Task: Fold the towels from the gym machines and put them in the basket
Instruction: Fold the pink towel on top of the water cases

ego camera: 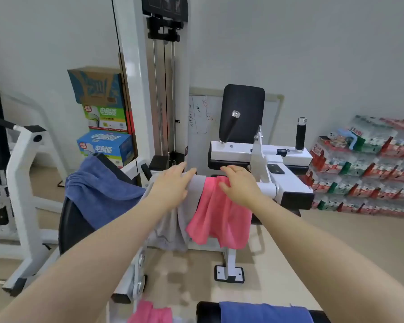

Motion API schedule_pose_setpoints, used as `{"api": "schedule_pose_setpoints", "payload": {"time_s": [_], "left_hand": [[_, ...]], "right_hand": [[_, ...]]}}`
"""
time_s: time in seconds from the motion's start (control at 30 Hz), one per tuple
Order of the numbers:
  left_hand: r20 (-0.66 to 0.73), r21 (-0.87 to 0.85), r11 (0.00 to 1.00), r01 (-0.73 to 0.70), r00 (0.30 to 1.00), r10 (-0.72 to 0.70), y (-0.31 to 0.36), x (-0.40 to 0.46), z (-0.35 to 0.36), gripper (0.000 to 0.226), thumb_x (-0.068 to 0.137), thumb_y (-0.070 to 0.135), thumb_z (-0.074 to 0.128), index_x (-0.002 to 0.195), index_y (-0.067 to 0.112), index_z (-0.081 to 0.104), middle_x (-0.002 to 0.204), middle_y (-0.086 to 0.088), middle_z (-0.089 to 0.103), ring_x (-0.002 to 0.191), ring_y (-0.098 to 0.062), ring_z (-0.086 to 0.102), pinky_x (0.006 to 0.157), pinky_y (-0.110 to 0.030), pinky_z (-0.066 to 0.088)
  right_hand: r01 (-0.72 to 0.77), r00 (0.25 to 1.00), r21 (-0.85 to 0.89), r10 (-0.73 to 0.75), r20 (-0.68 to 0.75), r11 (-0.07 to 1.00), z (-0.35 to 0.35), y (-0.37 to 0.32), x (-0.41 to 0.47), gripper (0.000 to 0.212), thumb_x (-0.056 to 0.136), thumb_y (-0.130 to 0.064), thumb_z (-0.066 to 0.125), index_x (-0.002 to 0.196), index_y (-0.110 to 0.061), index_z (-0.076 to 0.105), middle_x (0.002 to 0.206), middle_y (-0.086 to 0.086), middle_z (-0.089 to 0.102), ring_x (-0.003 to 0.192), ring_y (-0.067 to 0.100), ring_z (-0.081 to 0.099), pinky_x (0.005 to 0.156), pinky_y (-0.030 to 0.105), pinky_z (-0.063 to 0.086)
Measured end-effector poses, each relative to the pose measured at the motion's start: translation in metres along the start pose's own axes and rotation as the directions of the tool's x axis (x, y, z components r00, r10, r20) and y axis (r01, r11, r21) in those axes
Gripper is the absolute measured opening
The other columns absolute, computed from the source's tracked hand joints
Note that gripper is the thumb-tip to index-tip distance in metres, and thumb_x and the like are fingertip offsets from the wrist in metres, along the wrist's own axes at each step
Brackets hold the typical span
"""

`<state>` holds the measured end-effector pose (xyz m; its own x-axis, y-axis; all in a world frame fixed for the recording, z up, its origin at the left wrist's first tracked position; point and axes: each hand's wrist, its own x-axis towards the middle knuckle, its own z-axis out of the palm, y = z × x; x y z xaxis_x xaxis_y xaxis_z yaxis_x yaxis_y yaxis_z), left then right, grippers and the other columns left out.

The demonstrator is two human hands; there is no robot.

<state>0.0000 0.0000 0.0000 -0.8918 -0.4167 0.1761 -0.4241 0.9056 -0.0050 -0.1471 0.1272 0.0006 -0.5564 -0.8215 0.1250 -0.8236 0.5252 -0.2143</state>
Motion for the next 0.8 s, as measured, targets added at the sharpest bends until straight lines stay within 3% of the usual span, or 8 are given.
{"api": "schedule_pose_setpoints", "payload": {"time_s": [0.13,0.27,0.37,0.43,0.53,0.6,0.7,0.8], "left_hand": [[0.041,0.095,0.995,0.029,0.999,-0.033,-0.004,0.017,0.009,0.048,0.091,0.032,0.049,0.135,0.021,0.033,0.13,-0.007,0.039,0.117,-0.025,0.041,0.086,-0.034,0.037],[0.022,0.085,0.996,0.036,0.999,-0.038,-0.006,0.022,0.008,0.047,0.09,0.035,0.05,0.133,0.021,0.034,0.126,-0.007,0.04,0.114,-0.025,0.041,0.085,-0.034,0.036],[0.002,0.068,0.997,0.027,1.0,-0.027,-0.008,0.019,0.011,0.047,0.091,0.035,0.049,0.134,0.022,0.033,0.127,-0.005,0.04,0.116,-0.024,0.042,0.086,-0.032,0.035],[-0.001,0.053,0.998,0.019,1.0,-0.019,-0.01,0.018,0.013,0.048,0.091,0.034,0.049,0.135,0.023,0.033,0.129,-0.005,0.041,0.118,-0.023,0.041,0.088,-0.033,0.036],[0.015,0.006,1.0,0.024,1.0,-0.024,-0.01,0.014,0.014,0.047,0.091,0.025,0.048,0.136,0.021,0.034,0.134,-0.006,0.039,0.123,-0.024,0.039,0.091,-0.034,0.037],[0.008,-0.187,0.982,0.039,0.999,-0.038,-0.006,0.006,0.013,0.049,0.09,0.02,0.048,0.137,0.019,0.036,0.144,-0.006,0.033,0.132,-0.023,0.032,0.102,-0.034,0.032],[-0.144,-0.496,0.863,-0.092,0.989,0.022,0.006,-0.016,-0.005,0.048,0.088,0.024,0.048,0.135,0.013,0.042,0.146,-0.005,0.035,0.136,-0.021,0.031,0.111,-0.032,0.025],[-0.276,-0.683,0.688,-0.246,0.959,0.069,0.029,-0.049,-0.037,0.046,0.09,0.025,0.047,0.134,0.014,0.042,0.128,0.008,0.047,0.118,-0.006,0.042,0.098,-0.013,0.032]], "right_hand": [[0.074,0.99,-0.082,-0.063,0.124,0.994,0.018,0.002,0.022,0.054,0.092,-0.041,0.045,0.137,-0.011,0.034,0.134,0.01,0.047,0.124,0.028,0.043,0.101,0.038,0.031],[0.129,0.991,-0.111,-0.126,0.034,0.985,0.018,0.004,0.028,0.038,0.09,-0.043,0.05,0.111,-0.012,0.047,0.118,0.005,0.05,0.11,0.025,0.044,0.088,0.035,0.033],[0.186,0.982,-0.26,-0.188,0.019,0.948,0.02,-0.001,0.024,0.036,0.094,-0.04,0.043,0.114,-0.011,0.05,0.122,0.007,0.046,0.11,0.025,0.043,0.086,0.035,0.033],[0.158,0.987,-0.249,-0.159,0.015,0.956,0.016,-0.007,0.019,0.031,0.097,-0.035,0.037,0.111,-0.01,0.048,0.121,0.009,0.047,0.108,0.027,0.046,0.079,0.035,0.034],[-0.087,0.989,0.062,0.094,-0.116,0.994,-0.005,-0.015,0.001,0.022,0.099,-0.033,0.032,0.094,-0.012,0.035,0.106,0.015,0.058,0.095,0.033,0.055,0.068,0.036,0.035],[-0.187,0.927,0.34,0.28,-0.25,0.922,-0.022,-0.016,-0.018,0.026,0.099,-0.034,0.031,0.099,-0.009,0.039,0.096,0.015,0.06,0.086,0.033,0.054,0.068,0.037,0.036],[-0.079,0.831,0.564,0.367,-0.418,0.822,-0.041,-0.021,-0.056,0.013,0.096,-0.034,0.039,0.09,-0.022,0.041,0.075,-0.002,0.053,0.075,0.023,0.047,0.072,0.038,0.04],[-0.026,0.807,0.615,0.38,-0.453,0.788,-0.043,-0.034,-0.095,0.021,0.092,-0.028,0.049,0.077,-0.018,0.04,0.057,-0.007,0.041,0.059,0.014,0.042,0.061,0.031,0.036]]}}
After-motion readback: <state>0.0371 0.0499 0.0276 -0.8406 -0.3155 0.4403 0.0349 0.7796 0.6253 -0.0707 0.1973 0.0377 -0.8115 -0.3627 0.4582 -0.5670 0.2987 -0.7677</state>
